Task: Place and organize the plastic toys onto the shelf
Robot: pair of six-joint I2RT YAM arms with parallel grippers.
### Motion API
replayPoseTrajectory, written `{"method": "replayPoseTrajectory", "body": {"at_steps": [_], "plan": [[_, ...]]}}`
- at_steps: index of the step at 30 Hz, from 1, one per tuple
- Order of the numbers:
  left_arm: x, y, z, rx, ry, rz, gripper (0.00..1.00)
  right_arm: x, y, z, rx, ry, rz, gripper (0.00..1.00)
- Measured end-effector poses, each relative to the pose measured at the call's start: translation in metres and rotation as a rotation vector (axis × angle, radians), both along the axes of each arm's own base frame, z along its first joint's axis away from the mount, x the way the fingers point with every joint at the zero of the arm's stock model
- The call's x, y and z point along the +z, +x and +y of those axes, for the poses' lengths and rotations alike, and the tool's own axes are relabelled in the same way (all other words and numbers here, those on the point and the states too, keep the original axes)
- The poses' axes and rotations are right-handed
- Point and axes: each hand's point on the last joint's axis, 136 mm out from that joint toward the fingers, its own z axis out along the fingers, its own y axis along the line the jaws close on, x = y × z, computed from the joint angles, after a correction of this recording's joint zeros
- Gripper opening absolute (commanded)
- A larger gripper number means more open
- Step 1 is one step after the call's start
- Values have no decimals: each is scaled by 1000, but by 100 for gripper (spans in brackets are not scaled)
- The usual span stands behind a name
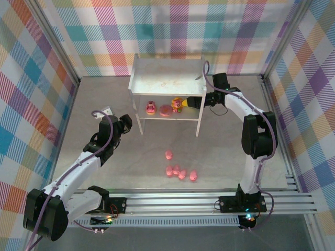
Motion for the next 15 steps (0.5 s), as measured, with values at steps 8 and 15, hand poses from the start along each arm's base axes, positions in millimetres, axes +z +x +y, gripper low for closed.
{"method": "replayPoseTrajectory", "body": {"at_steps": [8,15], "plan": [[0,0,0,0,0,0,64,0,-1,0,10,5,-17,14],[-1,1,0,0,2,4,64,1,-3,0,17,6,-38,9]]}}
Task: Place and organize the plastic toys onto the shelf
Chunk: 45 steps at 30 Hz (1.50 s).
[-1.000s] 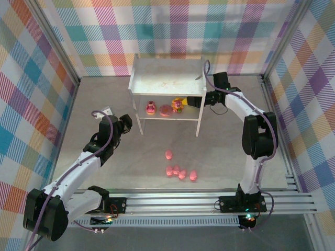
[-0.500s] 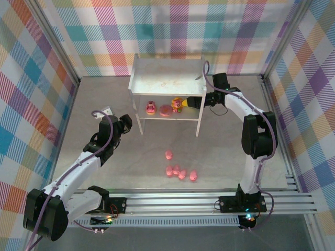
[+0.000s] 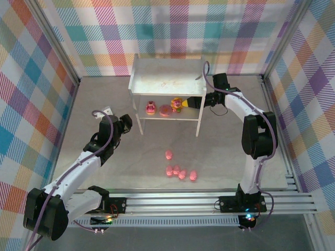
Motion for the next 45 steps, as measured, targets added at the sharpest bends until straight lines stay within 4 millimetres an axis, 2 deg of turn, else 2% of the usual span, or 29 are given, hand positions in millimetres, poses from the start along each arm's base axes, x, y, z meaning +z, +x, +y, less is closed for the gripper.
{"method": "replayPoseTrajectory", "body": {"at_steps": [26,45], "plan": [[-1,3,-3,-15,7,10,64,2,-7,-5,-8,-36,-59,7],[1,4,-4,-21,16,4,64,10,-9,-26,-52,-44,-74,6]]}}
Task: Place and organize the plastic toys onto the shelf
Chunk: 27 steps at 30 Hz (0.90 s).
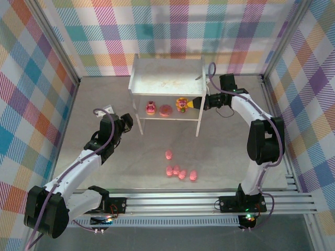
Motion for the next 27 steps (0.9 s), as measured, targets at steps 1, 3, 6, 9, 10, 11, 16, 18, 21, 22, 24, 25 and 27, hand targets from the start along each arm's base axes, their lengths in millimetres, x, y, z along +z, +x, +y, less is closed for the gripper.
{"method": "replayPoseTrajectory", "body": {"at_steps": [1,3,6,9,10,11,16,18,21,22,24,25,27], "plan": [[0,0,0,0,0,0,64,0,-1,0,1,-1,1,6],[0,0,0,0,0,0,64,-1,-2,-1,4,-4,0,6],[0,0,0,-1,0,0,63,-3,-3,-3,2,-7,9,6],[0,0,0,-1,0,0,64,-6,-4,-4,2,-10,15,6],[0,0,0,-1,0,0,64,-6,-5,-5,2,-10,16,6],[0,0,-1,-3,-1,1,63,-7,-5,-5,2,-11,18,6],[0,0,-1,-4,-1,1,64,-7,-6,-7,-3,-12,23,6],[0,0,-1,-4,-2,1,64,-7,-6,-9,-4,-13,24,6],[0,0,-1,-4,-2,1,64,-8,-6,-9,-5,-14,26,7],[0,0,-1,-4,-1,1,64,-8,-7,-9,-5,-14,28,8],[-1,0,-1,-4,-1,2,64,-8,-7,-10,-5,-15,33,9],[-1,0,-1,-4,-1,2,64,-8,-8,-10,-4,-16,34,11],[-1,0,-1,-4,-1,2,64,-9,-8,-10,-3,-17,35,13]]}}
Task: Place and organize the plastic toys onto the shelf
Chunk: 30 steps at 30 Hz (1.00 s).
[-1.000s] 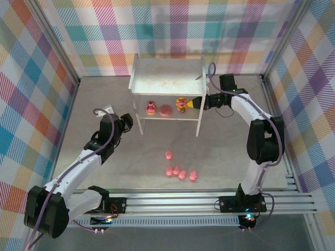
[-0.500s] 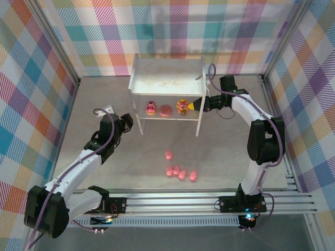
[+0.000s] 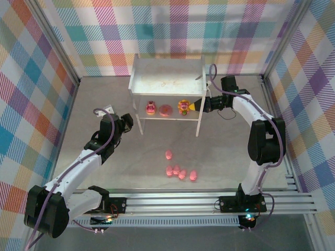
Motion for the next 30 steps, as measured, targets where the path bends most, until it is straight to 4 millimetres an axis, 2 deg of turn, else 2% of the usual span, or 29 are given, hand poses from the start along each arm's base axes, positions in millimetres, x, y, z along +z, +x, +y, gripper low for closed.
{"method": "replayPoseTrajectory", "body": {"at_steps": [3,9,20,25,30], "plan": [[0,0,0,0,0,0,64,0,-1,0,0,-1,4,16],[0,0,0,0,0,0,64,0,0,-1,1,-1,-2,29],[0,0,0,-1,2,-1,64,0,3,-5,-13,-1,-5,36],[2,0,0,-2,4,-3,65,9,7,-16,-46,4,-16,36],[4,0,0,-4,8,-9,66,23,13,-42,-127,4,-49,37]]}}
